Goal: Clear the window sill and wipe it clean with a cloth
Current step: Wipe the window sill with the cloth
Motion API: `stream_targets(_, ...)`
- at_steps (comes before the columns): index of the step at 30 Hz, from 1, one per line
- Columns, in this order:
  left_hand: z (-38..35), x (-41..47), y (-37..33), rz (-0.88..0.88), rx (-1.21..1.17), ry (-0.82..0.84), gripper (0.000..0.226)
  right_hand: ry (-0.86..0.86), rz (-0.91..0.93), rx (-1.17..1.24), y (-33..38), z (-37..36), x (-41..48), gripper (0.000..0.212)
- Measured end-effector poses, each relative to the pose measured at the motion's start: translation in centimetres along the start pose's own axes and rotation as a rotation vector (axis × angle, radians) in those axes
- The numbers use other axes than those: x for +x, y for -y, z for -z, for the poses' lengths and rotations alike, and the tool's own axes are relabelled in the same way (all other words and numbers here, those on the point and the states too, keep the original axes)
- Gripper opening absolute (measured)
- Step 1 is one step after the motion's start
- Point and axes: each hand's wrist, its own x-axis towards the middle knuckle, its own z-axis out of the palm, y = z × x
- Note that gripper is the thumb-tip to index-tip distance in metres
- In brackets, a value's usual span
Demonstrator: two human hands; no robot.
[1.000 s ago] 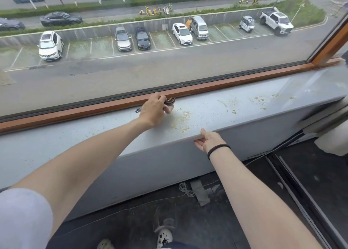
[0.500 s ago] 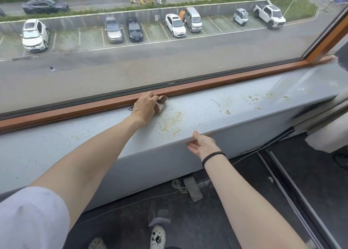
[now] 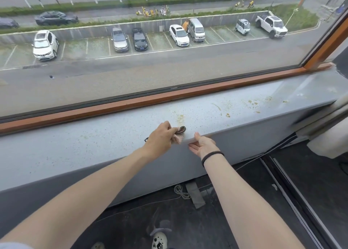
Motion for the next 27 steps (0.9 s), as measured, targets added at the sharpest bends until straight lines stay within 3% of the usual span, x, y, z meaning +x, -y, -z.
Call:
stream_targets(2, -0.2, -1.0, -0.5, -0.010, 0.006, 0.004, 0.042, 0.011, 0.008, -0.010, 0.0, 0.1, -0.3, 0.016)
stream_targets(7, -1.2, -3.8, -1.0, -0.137, 0.036, 0.045, 0.047, 0.040, 0.015, -0.046, 0.0, 0.3, -0.6, 0.036)
stream_targets(10, -2.2, -6.3, -1.8, -0.294, 0.235, 0.241, 0.019, 0.045, 0.016, -0.060, 0.1, 0.3, -0.9, 0.035)
stream_targets(12, -2.7, -7.2, -1.8, -0.233, 0.209, 0.184, 0.013, 0.061, 0.019, -0.062, -0.1, 0.5, -1.0, 0.032)
stream_targets(15, -2.5, -6.6, -1.9, -0.076, 0.092, 0.034, 0.026, 0.067, 0.021, -0.070, -0.3, 0.7, -1.0, 0.022)
stream_targets(17, -1.7, -5.9, -1.8, -0.016, -0.003, 0.044, 0.031, 0.076, 0.021, -0.069, -0.4, 0.8, -0.8, 0.024)
stream_targets(21, -0.4, -4.4, -0.8, -0.033, -0.034, 0.198, 0.026, 0.065, 0.019, -0.071, -0.4, 0.8, -0.5, 0.032)
stream_targets(27, 2.4, -0.3, -0.9, -0.053, -0.176, 0.045, 0.022, 0.056, 0.021, -0.085, -0.5, 0.8, -0.6, 0.036)
